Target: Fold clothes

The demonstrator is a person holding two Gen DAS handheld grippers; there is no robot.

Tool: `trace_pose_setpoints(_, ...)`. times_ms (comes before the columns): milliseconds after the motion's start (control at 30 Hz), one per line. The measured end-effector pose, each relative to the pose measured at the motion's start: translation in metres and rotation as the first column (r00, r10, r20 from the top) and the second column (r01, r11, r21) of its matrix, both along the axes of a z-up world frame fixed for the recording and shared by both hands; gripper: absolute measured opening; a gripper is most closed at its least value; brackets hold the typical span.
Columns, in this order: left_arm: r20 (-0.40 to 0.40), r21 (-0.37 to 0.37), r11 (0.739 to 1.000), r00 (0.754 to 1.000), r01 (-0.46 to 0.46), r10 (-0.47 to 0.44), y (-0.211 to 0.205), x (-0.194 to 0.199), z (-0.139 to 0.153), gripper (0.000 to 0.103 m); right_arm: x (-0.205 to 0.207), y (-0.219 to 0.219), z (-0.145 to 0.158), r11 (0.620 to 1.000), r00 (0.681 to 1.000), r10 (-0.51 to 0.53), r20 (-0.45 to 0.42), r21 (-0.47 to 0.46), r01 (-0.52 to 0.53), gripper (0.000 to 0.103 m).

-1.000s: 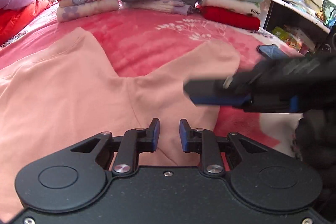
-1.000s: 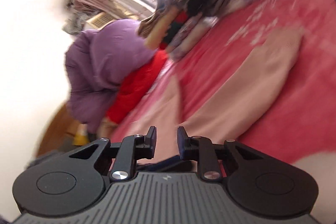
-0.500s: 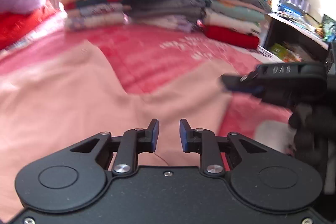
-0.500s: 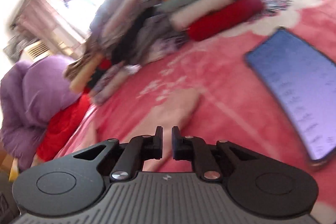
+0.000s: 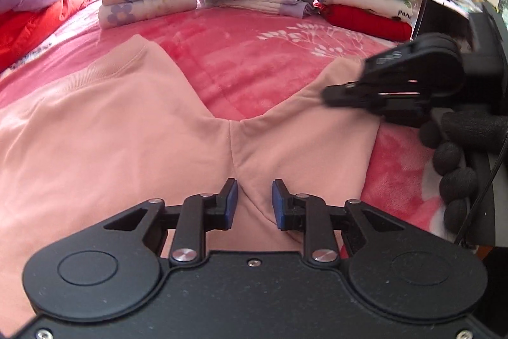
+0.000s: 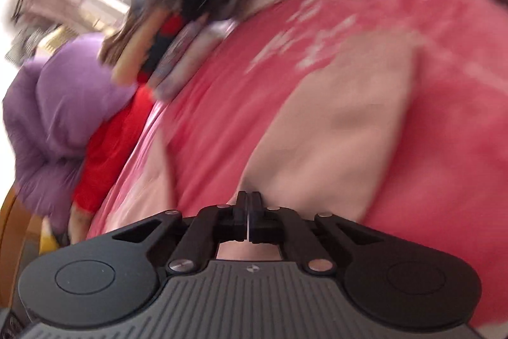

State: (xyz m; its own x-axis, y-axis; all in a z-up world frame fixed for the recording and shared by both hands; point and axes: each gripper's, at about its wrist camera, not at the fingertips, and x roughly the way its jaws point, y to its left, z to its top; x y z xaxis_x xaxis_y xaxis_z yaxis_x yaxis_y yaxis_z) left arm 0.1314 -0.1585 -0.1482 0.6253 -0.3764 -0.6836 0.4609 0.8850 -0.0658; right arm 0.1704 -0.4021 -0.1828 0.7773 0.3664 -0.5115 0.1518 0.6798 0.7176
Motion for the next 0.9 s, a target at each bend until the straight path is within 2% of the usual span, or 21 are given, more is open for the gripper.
trace_pose_setpoints(67, 0.011, -0.035, 0.999, 1.000, -0.023, 0.024, 0.007, -0.002, 0.008, 0.022, -0.010, -0.012, 0.003, 0.998, 0.998, -0.066, 0.015, -0.021, 0.066, 0.000)
trace_pose_setpoints(200, 0.023, -0.084, 0.992, 0.995, -0.096, 0.098, 0.017, 0.009, 0.017, 0.022, -0.032, -0.029, 0.011, 0.983, 0.986, -0.158, 0.052, -0.084, 0.162, 0.008)
trace_pose_setpoints(333, 0.014, -0.103, 0.989, 0.994, -0.105, 0.107, 0.012, 0.018, 0.024, 0.022, -0.046, -0.043, 0.010, 0.965, 0.965, -0.250, 0.081, -0.063, 0.255, 0.010)
trace_pose_setpoints(400, 0.029, -0.103, 0.993, 0.998, -0.060, 0.063, 0.001, 0.011, 0.031, 0.023, -0.048, -0.050, 0.012, 0.951, 0.947, -0.302, 0.113, -0.040, 0.308, 0.019)
trace_pose_setpoints(467, 0.049, -0.068, 0.998, 0.999, 0.000, 0.003, -0.019, 0.005, 0.035, 0.030, -0.052, -0.061, 0.014, 0.940, 0.934, -0.338, 0.121, -0.013, 0.341, 0.035)
trace_pose_setpoints(600, 0.114, 0.025, 0.992, 0.986, 0.122, -0.124, -0.072, -0.003, 0.043, 0.044, -0.055, -0.077, 0.012, 0.934, 0.927, -0.358, 0.108, 0.058, 0.354, 0.037)
trace_pose_setpoints(667, 0.143, 0.077, 0.981, 0.972, 0.177, -0.186, -0.100, -0.005, 0.044, 0.044, -0.057, -0.084, 0.012, 0.935, 0.929, -0.354, 0.111, 0.071, 0.348, 0.038)
trace_pose_setpoints(767, 0.206, 0.223, 0.948, 0.939, 0.229, -0.275, -0.141, -0.010, 0.037, 0.045, -0.062, -0.097, 0.015, 0.940, 0.932, -0.338, 0.132, 0.100, 0.327, 0.038)
trace_pose_setpoints(900, 0.232, 0.403, 0.881, 0.904, 0.247, -0.360, -0.185, -0.018, 0.018, 0.045, -0.074, -0.111, 0.027, 0.949, 0.931, -0.316, 0.182, 0.070, 0.308, 0.038)
